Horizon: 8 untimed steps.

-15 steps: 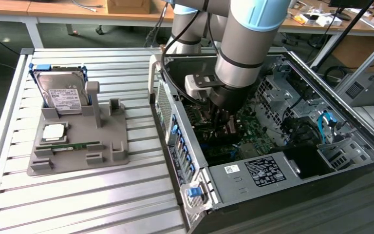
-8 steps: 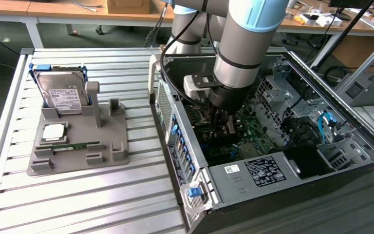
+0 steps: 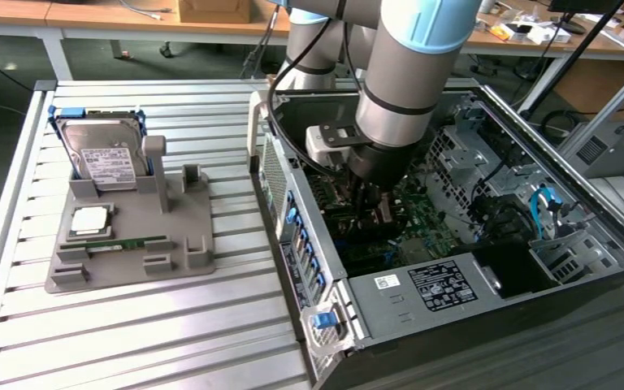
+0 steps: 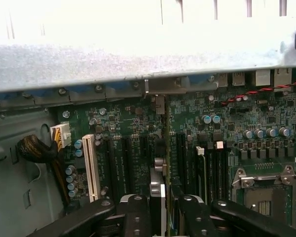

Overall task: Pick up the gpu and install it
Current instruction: 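Insert the gpu into the slot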

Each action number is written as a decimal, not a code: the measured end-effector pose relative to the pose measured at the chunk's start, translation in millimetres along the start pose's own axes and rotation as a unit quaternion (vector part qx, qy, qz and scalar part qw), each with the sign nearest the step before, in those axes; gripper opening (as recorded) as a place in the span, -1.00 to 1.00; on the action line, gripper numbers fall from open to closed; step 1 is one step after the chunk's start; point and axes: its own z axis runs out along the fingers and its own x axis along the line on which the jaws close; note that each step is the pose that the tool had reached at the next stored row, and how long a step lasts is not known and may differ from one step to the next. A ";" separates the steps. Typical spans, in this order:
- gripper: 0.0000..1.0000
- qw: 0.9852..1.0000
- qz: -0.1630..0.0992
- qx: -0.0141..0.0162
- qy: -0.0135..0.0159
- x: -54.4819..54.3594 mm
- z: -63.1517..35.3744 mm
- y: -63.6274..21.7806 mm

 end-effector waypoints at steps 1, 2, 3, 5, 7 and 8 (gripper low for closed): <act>-0.47 1.000 0.000 0.000 0.000 0.0 -0.1 0.3; -0.47 1.000 0.000 0.000 0.000 0.1 -0.1 0.9; -0.47 1.000 0.000 0.000 0.000 0.1 -0.1 1.3; -0.47 1.000 0.000 0.000 0.000 0.1 -0.1 1.3; -0.47 1.000 -0.002 0.000 0.000 -0.2 0.0 1.3; -0.47 1.000 -0.005 0.000 0.000 -0.5 0.2 1.4</act>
